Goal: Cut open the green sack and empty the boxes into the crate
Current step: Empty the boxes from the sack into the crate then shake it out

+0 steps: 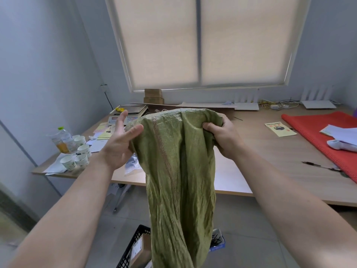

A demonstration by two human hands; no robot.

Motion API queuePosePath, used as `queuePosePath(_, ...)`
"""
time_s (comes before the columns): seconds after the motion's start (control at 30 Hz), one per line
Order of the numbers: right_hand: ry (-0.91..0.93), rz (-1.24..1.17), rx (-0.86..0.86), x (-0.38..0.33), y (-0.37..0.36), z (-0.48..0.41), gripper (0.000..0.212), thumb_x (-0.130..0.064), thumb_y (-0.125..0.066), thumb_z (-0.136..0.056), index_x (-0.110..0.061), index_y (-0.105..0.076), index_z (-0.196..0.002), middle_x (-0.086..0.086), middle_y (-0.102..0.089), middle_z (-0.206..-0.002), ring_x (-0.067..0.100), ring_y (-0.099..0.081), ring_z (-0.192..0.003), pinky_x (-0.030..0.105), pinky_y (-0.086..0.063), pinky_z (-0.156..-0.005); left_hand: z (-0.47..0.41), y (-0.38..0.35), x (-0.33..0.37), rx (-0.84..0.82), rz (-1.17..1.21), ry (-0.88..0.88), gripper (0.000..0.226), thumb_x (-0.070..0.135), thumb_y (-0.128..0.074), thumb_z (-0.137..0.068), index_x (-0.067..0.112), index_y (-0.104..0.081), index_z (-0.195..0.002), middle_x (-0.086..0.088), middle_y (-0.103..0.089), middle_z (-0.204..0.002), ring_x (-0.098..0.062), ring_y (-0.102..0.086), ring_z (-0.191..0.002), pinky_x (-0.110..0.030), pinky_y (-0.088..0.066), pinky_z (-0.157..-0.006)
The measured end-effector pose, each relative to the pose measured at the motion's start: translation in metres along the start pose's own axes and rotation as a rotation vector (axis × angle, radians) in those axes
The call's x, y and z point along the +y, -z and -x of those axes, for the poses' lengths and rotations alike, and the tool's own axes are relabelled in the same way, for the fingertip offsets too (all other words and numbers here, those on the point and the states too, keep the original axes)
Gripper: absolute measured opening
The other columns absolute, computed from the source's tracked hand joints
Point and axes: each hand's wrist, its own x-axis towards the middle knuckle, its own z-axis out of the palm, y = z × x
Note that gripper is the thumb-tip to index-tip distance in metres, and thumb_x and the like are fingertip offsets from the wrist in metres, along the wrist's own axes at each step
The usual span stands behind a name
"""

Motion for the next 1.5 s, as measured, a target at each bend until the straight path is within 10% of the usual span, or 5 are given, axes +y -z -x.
queuePosePath(0.47, 0.1, 0.176, -0.26, -0.025, 0.003, 0.017, 0.106, -0.034, -0.088, -0.062, -0.063, -0.023, -0.141, 0.002, -0.015, -0.161, 0.02, -0.041, -0.138, 0.043, -0.05, -0.101, -0.01, 0.005, -0.009, 0.077, -0.082, -0.011, 0.058, 0.006, -0.07, -0.078, 0.009, -0.048, -0.132, -0.019, -0.063, -0.119, -0.035, -0.063, -0.104, -0.044, -0.056, -0.069)
queuePosePath(0.77, 0.155, 0.317, -0.158, -0.016, 0.005, 0.014, 0.092, -0.014, -0.076, -0.084, -0.047, -0.021, -0.15, 0.007, -0.066, -0.115, 0.007, -0.068, -0.102, 0.032, -0.055, -0.093, -0.009, 0.0, -0.017, 0.174, 0.032, 0.127, 0.033, 0.026, -0.062, -0.093, 0.023, -0.043, -0.12, -0.01, -0.058, -0.117, -0.02, -0.064, -0.086, -0.035, -0.057, -0.054)
queuePosePath(1.0, 0.083, 0.452, 0.074, -0.009, -0.001, 0.005, 0.085, -0.05, -0.069, -0.08, -0.032, -0.027, -0.152, 0.003, -0.05, -0.145, 0.023, -0.05, -0.13, 0.043, -0.04, -0.112, -0.005, 0.004, -0.016, -0.004, -0.068, 0.019, 0.127, 0.029, -0.097, -0.042, 0.048, -0.024, -0.144, 0.001, -0.061, -0.123, -0.02, -0.071, -0.097, -0.038, -0.057, -0.075)
queuePosePath(1.3, 0.021, 0.348, 0.048, -0.01, 0.0, 0.006, 0.092, -0.075, -0.068, -0.067, -0.053, -0.025, -0.146, 0.008, -0.042, -0.147, 0.027, -0.047, -0.131, 0.05, -0.043, -0.108, -0.004, -0.003, -0.009, 0.201, -0.256, 0.017, 0.026, 0.02, -0.067, -0.089, 0.024, -0.058, -0.112, 0.0, -0.071, -0.093, -0.021, -0.068, -0.083, -0.04, -0.052, -0.073)
queuePosePath(1.5, 0.112, 0.388, -0.316, -0.009, 0.007, 0.016, 0.114, -0.018, -0.089, -0.069, -0.064, -0.017, -0.144, -0.014, -0.019, -0.157, 0.005, -0.033, -0.139, 0.025, -0.051, -0.098, -0.011, 0.005, -0.015, 0.261, 0.004, 0.16, 0.046, 0.023, -0.063, -0.091, 0.007, -0.054, -0.133, -0.012, -0.07, -0.101, -0.024, -0.069, -0.077, -0.039, -0.06, -0.065)
